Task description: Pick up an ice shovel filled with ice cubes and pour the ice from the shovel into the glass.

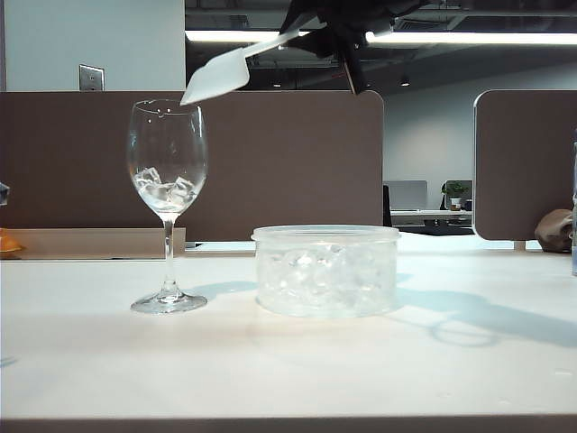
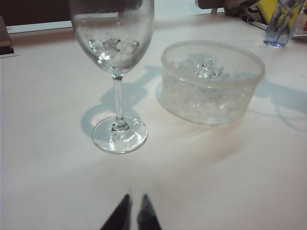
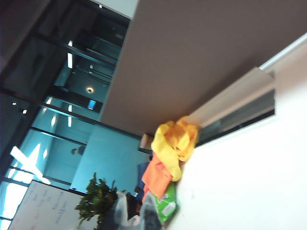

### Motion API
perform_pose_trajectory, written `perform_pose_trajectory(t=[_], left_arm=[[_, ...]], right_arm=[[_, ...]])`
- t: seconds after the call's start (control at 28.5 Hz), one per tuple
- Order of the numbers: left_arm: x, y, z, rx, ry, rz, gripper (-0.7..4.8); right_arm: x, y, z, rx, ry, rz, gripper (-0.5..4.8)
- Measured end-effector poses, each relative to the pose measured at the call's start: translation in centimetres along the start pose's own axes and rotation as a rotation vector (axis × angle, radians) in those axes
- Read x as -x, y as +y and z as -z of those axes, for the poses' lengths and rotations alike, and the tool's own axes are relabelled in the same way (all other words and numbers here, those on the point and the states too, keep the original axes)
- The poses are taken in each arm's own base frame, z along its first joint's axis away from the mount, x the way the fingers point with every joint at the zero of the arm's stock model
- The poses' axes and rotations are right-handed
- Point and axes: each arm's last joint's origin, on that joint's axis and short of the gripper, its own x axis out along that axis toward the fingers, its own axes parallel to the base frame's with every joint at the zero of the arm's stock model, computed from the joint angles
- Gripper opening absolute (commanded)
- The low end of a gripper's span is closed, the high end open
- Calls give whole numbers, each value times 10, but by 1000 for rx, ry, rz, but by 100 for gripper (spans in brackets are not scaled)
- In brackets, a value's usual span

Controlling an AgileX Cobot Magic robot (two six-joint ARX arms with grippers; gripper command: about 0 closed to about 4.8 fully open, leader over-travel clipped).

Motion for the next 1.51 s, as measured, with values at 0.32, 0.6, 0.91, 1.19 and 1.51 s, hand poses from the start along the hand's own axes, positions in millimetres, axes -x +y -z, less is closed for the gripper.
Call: perform_pose_trajectory(t=[0.32,0.6,0.91,1.19,1.51], left_arm=[[0,0,0,0,0,0,29],[0,0,0,0,0,0,29],[0,0,0,0,0,0,29],[0,0,0,0,0,0,29],[0,0,0,0,1,1,29]], right_arm=[[25,-1,-47,22,-106,27,-6],[45,-20,-54,188,20,283,-6],[61,-79,-20,210,159,483,-6],[82,-128,12,76,136,468,-6],[82,-159,29,-111,114,389,-6]])
